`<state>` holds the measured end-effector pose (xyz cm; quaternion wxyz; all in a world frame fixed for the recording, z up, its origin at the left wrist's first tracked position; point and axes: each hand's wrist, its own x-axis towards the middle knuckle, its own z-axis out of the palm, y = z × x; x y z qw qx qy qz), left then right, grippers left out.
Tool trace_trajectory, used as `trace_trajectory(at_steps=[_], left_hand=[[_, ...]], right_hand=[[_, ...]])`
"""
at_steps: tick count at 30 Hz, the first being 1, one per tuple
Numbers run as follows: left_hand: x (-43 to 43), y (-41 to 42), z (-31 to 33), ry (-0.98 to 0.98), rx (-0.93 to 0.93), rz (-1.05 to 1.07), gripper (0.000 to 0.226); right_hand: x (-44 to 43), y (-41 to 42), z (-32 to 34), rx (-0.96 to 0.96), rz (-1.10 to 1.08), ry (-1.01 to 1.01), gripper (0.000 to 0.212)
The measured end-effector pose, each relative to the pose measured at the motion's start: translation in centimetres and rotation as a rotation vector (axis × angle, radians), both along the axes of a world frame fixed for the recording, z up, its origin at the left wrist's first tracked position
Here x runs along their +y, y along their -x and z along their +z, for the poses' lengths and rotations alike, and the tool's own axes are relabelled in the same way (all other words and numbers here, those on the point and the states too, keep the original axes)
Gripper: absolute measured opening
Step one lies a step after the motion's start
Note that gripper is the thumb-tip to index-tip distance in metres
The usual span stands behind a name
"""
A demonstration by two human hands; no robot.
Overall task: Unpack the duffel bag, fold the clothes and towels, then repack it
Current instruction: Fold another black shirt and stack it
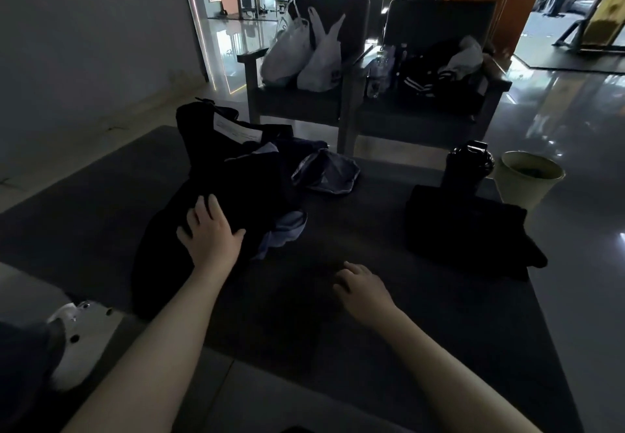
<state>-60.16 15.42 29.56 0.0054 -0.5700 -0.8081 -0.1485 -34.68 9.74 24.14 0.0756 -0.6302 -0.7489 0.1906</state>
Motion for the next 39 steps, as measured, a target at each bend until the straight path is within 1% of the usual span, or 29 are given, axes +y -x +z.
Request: trace_trajectory(at_steps=[2,6,7,10,13,15,19,22,24,26,27,29,31,32,33,35,37,39], left_hand=[[0.8,0.7,0.0,0.059,0.011,0.011,0.077],[1.6,1.5,0.2,0.023,0.129,-0.029,0.034],[1.6,1.6,0.3,0.016,0.144,-0.051,0.029],[1.3,1.3,0.3,0.024,0.103,-0.157,0.03],[0.3,0.2,0.4,0.032,-0.013,-0.291,0.031],[-0.6,-1.1,1.0,0.042,-0.128,-0.375,0.031],[-2.2,-4.3,2.2,0.13,-0.402,-0.532,0.025],[-3.2,-6.7,3.1,0.203,-0.534,-0.621,0.023],[-4.0,-8.2,3.8,0.248,-0.595,-0.693,0.019],[-4.7,-9.3,4.3,0.292,-0.594,-0.759,0.017],[-5.0,-9.8,4.5,0.31,-0.581,-0.783,0.016],[-5.4,-10.3,4.9,0.326,-0.53,-0.818,0.015],[-5.6,-10.4,5.0,0.301,-0.489,-0.822,0.015],[-5.8,-10.4,5.1,0.276,-0.464,-0.819,0.016],[-6.0,-10.4,5.1,0.25,-0.441,-0.809,0.015],[-6.5,-10.2,4.9,0.258,-0.395,-0.774,0.006],[-6.8,-9.7,4.2,0.343,-0.361,-0.727,0.025],[-7.3,-9.0,3.1,0.433,-0.335,-0.671,0.036]], right_hand=[[-0.4,-0.2,-0.4,-0.041,0.03,-0.018,0.041],[-0.4,-0.3,-0.5,-0.056,0.048,-0.003,0.043],[-0.4,-0.3,-0.4,-0.06,0.046,0.006,0.044],[-0.5,-0.2,-0.1,-0.066,0.035,0.044,0.048],[-0.9,0.0,0.5,-0.002,-0.007,0.064,0.054],[-1.4,0.2,1.1,0.074,-0.056,0.024,0.064],[-2.5,0.5,2.5,0.123,-0.083,-0.181,0.085],[-2.8,0.6,3.8,0.106,-0.023,-0.319,0.096],[-2.6,0.7,4.5,0.101,0.025,-0.352,0.097],[-2.5,0.4,4.9,0.132,0.03,-0.372,0.09],[-2.3,0.1,5.0,0.157,0.015,-0.399,0.083],[-2.2,-0.7,5.3,0.154,0.001,-0.453,0.057],[-2.4,-1.6,5.9,0.08,0.008,-0.408,0.029],[-2.6,-1.9,6.2,0.037,0.01,-0.372,0.022],[-2.7,-2.3,6.6,0.004,0.006,-0.349,0.018],[-3.2,-3.1,7.3,0.015,-0.031,-0.347,0.016],[-3.7,-4.1,7.9,0.068,-0.111,-0.353,0.015],[-4.2,-5.3,8.2,0.073,-0.202,-0.324,0.016]])
